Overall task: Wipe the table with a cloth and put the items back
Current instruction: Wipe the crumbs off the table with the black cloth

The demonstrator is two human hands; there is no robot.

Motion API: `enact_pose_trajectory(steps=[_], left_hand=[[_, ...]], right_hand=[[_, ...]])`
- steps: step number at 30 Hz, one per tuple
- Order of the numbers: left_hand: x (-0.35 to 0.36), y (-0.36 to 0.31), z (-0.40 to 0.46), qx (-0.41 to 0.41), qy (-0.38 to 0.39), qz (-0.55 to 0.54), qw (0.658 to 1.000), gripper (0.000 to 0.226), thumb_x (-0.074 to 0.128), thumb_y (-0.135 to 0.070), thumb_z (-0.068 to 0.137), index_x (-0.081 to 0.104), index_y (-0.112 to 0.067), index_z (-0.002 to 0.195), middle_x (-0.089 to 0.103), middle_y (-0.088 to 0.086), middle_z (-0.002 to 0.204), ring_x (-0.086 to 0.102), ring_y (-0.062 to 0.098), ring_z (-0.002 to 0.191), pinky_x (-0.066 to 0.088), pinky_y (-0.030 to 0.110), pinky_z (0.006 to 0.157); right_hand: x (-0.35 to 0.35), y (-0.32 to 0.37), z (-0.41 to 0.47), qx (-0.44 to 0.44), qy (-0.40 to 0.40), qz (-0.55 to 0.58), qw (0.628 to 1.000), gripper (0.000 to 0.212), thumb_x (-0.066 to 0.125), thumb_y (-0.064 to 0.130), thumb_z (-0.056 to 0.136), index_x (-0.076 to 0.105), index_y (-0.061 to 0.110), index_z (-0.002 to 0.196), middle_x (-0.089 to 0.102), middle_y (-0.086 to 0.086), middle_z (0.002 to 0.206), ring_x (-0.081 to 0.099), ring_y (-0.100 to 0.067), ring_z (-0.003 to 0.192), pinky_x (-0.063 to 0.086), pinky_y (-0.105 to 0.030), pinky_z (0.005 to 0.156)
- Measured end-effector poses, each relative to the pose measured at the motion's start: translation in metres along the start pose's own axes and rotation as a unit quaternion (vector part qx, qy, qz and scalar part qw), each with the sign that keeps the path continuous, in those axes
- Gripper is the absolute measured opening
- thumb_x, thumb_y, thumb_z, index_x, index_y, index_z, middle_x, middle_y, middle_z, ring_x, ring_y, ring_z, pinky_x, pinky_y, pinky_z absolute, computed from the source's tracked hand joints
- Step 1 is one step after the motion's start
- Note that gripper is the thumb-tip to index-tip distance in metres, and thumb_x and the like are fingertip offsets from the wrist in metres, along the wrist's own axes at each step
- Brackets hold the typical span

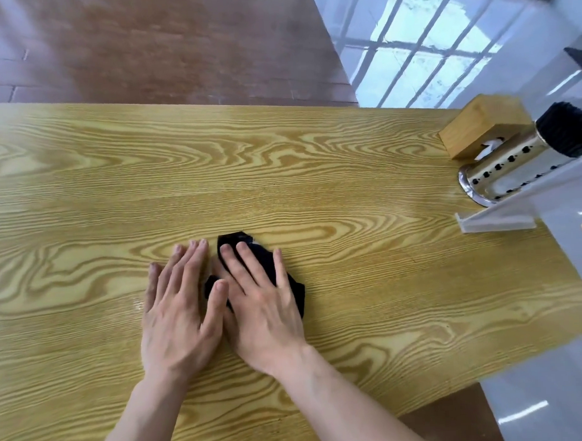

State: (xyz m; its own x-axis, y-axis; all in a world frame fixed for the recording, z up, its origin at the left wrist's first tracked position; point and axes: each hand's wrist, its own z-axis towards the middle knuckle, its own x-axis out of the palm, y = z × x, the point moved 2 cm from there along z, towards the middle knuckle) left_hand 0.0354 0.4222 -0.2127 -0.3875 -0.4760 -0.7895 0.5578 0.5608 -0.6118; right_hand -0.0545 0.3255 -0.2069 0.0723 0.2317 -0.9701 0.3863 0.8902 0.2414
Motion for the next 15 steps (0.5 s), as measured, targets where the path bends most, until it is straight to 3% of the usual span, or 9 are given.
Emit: enact_pose_trajectory(steps=[3, 5, 8, 15], left_hand=[[0.001, -0.003, -0.001, 0.011, 0.007, 0.017, 1.0, 0.072, 0.016, -0.064, 0.098, 0.03, -0.028, 0.159, 0.033, -0.008, 0.164, 0.013, 0.005, 0.157, 0.009, 0.043, 0.129], [0.001, -0.005, -0.003, 0.022, 0.011, 0.029, 0.999, 0.069, 0.024, -0.06, 0.099, 0.031, -0.027, 0.159, 0.032, -0.007, 0.165, 0.014, 0.006, 0.157, 0.01, 0.045, 0.129], [0.003, -0.008, -0.007, 0.049, 0.018, 0.041, 0.998, 0.062, 0.033, -0.048, 0.101, 0.032, -0.026, 0.158, 0.03, -0.006, 0.166, 0.013, 0.01, 0.158, 0.011, 0.046, 0.128], [0.011, -0.015, -0.032, 0.089, 0.04, 0.058, 0.993, 0.055, 0.024, -0.037, 0.106, 0.035, -0.022, 0.158, 0.03, -0.008, 0.167, 0.017, 0.012, 0.158, 0.017, 0.047, 0.127]], right_hand=[[0.002, 0.0, -0.002, 0.006, 0.004, -0.003, 1.0, 0.063, 0.035, 0.038, 0.104, 0.013, 0.026, 0.162, 0.011, 0.004, 0.171, -0.004, -0.015, 0.158, 0.0, -0.056, 0.125], [0.002, -0.001, -0.004, 0.002, 0.006, 0.006, 1.0, 0.067, 0.041, 0.033, 0.102, 0.011, 0.025, 0.162, 0.01, 0.003, 0.171, -0.004, -0.015, 0.158, 0.003, -0.054, 0.126], [0.002, 0.0, -0.006, -0.002, 0.012, 0.013, 1.0, 0.069, 0.042, 0.03, 0.101, 0.012, 0.02, 0.162, 0.011, 0.001, 0.171, -0.005, -0.016, 0.158, 0.007, -0.052, 0.126], [0.001, 0.001, -0.024, -0.017, 0.024, 0.004, 1.0, 0.065, 0.035, 0.03, 0.099, 0.02, 0.014, 0.16, 0.02, -0.003, 0.169, -0.002, -0.019, 0.158, 0.013, -0.052, 0.126]])
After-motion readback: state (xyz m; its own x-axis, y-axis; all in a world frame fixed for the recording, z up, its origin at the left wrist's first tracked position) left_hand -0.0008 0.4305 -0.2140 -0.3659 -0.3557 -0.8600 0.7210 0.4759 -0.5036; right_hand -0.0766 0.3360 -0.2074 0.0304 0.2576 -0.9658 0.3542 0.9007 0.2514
